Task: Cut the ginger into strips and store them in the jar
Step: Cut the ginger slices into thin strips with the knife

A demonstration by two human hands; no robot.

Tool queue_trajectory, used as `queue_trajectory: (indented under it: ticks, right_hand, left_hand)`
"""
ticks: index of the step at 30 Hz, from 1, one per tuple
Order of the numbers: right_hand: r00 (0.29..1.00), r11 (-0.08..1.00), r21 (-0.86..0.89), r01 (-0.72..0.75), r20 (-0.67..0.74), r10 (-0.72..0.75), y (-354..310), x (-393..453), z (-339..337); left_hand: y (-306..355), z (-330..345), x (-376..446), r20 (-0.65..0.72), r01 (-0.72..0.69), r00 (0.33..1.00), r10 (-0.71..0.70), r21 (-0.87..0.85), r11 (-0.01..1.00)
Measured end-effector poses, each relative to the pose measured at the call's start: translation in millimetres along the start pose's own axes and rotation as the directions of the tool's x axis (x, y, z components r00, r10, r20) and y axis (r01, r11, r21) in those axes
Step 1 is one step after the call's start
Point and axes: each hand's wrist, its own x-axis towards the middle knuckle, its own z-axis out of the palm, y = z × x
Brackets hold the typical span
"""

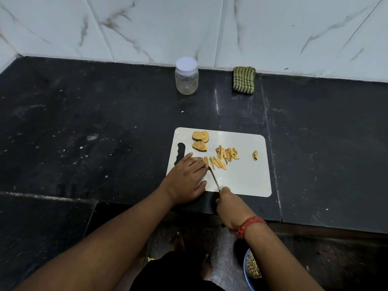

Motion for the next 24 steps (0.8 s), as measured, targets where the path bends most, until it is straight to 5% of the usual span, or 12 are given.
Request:
queue_trajectory:
  ticks: [12, 24]
  right_hand:
    - [0.995, 0.997, 0.059, 0.046, -0.086, -0.041, 14, -13, -22]
    - [0.986, 0.982, 0.19, 0.018, -0.166, 0.014, 21, -11, -56]
  left_hand:
    - [3, -2, -2, -0.01, 0.003, 1.0, -0.003, -0.014, 1.0]
    - [35, 1, 25, 0.039, 0.156, 0.987, -0.155, -0.018, 0.988]
